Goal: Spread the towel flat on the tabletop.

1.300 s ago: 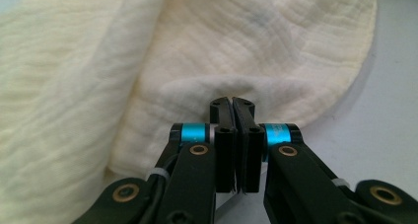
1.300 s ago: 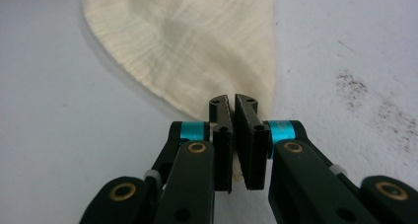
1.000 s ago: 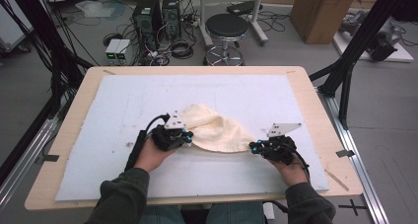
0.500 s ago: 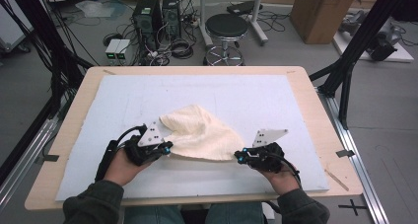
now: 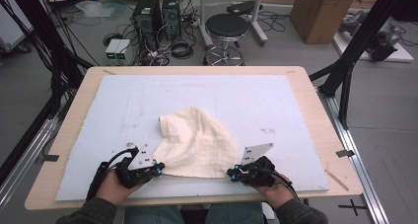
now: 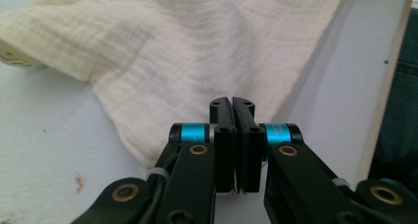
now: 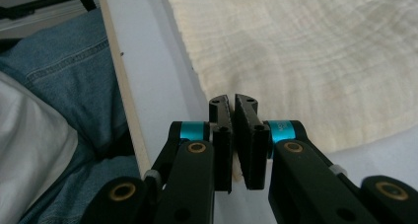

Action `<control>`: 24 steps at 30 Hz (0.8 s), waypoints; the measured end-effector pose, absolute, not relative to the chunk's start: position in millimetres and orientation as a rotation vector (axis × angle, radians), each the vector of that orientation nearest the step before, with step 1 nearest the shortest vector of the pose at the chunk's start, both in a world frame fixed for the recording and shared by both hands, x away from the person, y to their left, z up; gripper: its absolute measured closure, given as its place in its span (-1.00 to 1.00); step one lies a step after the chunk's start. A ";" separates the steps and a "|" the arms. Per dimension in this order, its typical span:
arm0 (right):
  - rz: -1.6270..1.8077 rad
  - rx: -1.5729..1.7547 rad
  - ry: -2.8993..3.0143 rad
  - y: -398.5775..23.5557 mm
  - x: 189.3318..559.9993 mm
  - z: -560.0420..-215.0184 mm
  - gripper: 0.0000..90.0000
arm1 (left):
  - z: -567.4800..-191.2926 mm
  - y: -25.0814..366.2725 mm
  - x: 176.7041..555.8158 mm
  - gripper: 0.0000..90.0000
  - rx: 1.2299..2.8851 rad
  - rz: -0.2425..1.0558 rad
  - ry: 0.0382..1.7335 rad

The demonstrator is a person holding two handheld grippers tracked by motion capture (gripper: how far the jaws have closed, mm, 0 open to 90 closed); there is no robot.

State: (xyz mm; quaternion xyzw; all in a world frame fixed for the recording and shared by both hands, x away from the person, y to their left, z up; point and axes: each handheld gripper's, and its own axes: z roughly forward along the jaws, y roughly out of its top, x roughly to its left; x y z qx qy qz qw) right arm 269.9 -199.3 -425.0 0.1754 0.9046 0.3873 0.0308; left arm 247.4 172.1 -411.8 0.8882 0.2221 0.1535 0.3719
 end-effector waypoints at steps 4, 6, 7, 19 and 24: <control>1.233 0.547 2.787 -201.6 273.1 -421.9 0.68 | -408.4 174.9 246.3 0.55 2.205 0.369 0.554; 1.258 0.553 2.775 -204.1 275.0 -418.0 0.60 | -404.8 179.2 249.9 0.43 2.167 0.375 0.557; 1.272 0.554 2.767 -205.4 276.4 -415.3 0.55 | -403.5 181.5 252.7 0.38 2.154 0.383 0.570; 1.238 0.682 2.667 -205.3 325.3 -415.3 0.33 | -425.9 182.6 295.6 0.35 2.177 0.359 0.697; 1.157 0.726 2.667 -199.1 338.4 -427.5 0.33 | -436.5 178.6 303.4 0.44 2.251 0.345 0.723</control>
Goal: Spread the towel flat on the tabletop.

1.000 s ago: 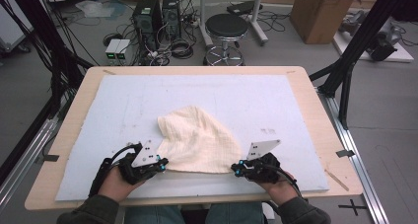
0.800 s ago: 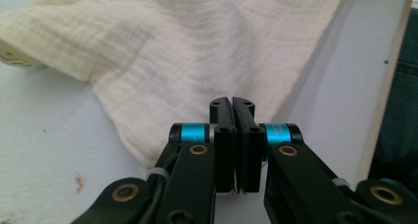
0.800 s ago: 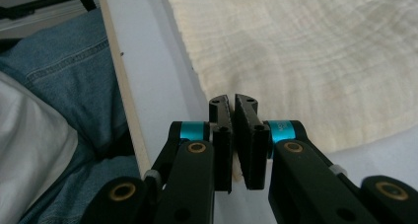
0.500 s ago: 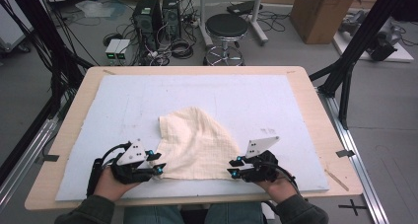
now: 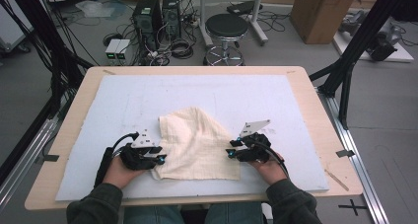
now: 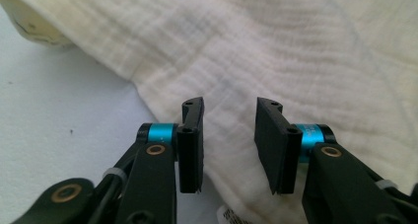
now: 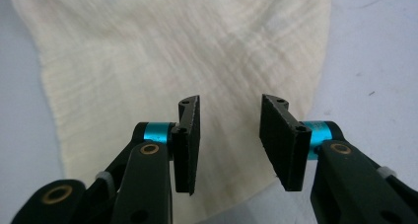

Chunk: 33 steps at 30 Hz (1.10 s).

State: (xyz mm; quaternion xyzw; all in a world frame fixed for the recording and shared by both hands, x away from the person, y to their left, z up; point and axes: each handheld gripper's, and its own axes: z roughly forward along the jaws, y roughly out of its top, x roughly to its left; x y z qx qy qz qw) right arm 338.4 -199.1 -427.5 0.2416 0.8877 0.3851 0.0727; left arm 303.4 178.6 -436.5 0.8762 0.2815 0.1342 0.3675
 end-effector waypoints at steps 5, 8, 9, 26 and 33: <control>1.060 0.689 2.691 -190.4 341.7 -435.8 0.64 | -438.4 175.3 303.9 0.82 2.237 0.350 0.683; 1.058 0.660 2.717 -188.3 344.3 -434.6 0.95 | -437.2 172.0 307.5 0.97 2.235 0.356 0.686; 1.048 0.660 2.716 -187.9 345.4 -433.9 0.96 | -436.3 171.0 309.2 0.97 2.234 0.368 0.689; 1.123 0.748 2.599 -210.9 353.1 -417.6 0.67 | -415.2 180.2 314.3 0.63 2.079 0.379 0.722; 1.196 0.650 2.651 -216.3 327.2 -416.3 0.55 | -414.4 187.7 288.3 0.63 2.093 0.301 0.624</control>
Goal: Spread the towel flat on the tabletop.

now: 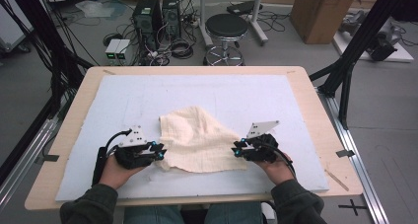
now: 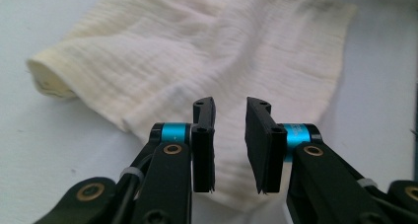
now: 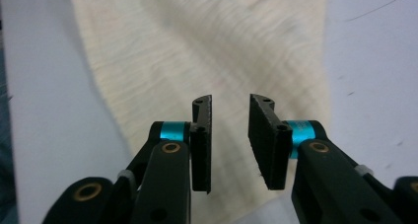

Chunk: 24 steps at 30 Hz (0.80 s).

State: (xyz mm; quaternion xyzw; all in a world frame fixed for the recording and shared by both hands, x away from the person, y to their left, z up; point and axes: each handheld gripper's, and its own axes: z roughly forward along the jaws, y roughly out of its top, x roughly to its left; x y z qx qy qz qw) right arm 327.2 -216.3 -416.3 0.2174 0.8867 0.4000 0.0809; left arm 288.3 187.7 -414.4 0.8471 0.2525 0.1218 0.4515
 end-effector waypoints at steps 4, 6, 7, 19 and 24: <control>1.209 0.637 2.699 -217.7 316.9 -424.9 0.43 | -431.0 184.2 281.3 0.54 2.137 0.227 0.609; 1.219 0.628 2.720 -217.2 313.1 -428.9 0.42 | -434.1 182.0 281.1 0.52 2.169 0.224 0.601; 1.196 0.623 2.730 -216.6 311.8 -430.4 0.42 | -435.1 181.1 281.8 0.52 2.172 0.224 0.601; 1.142 0.633 2.736 -214.2 311.9 -438.8 0.77 | -440.0 178.1 284.9 0.92 2.193 0.226 0.587; 1.136 0.626 2.749 -212.9 310.8 -438.0 0.94 | -427.6 186.0 277.1 0.93 2.172 0.237 0.536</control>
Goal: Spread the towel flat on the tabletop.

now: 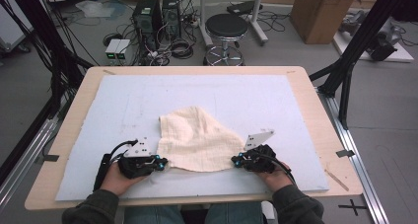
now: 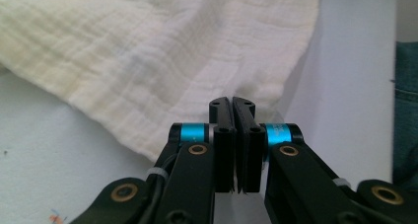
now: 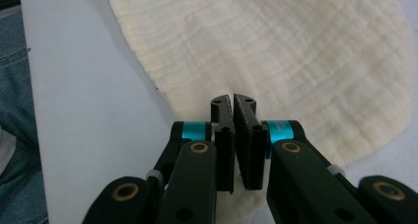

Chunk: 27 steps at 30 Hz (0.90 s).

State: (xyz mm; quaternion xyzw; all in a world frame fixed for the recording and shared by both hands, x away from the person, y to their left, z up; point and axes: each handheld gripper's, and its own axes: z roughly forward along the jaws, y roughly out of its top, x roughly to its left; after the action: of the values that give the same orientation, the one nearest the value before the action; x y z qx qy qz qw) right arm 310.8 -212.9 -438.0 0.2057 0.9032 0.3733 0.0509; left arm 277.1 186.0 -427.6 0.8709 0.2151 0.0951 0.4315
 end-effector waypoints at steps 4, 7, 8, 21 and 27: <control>1.150 0.606 2.773 -210.0 305.2 -436.8 0.95 | -420.7 192.3 264.6 0.93 2.206 0.244 0.484; 1.163 0.566 2.782 -205.3 297.7 -433.5 0.95 | -419.4 195.9 258.3 0.93 2.220 0.225 0.461; 1.167 0.559 2.784 -204.4 295.7 -432.6 0.95 | -418.9 196.7 256.2 0.93 2.217 0.217 0.461; 1.284 0.536 2.765 -202.6 279.2 -426.4 0.45 | -410.8 211.3 244.2 0.32 2.129 0.224 0.532; 1.273 0.613 2.683 -208.0 305.6 -415.3 0.36 | -415.8 204.4 271.5 0.30 2.077 0.310 0.678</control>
State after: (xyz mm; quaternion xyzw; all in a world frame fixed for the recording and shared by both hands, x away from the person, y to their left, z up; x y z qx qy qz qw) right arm 305.6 -208.0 -415.3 0.2020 0.8834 0.4193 0.0545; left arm 271.5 204.4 -415.8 0.8403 0.2744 0.1252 0.4505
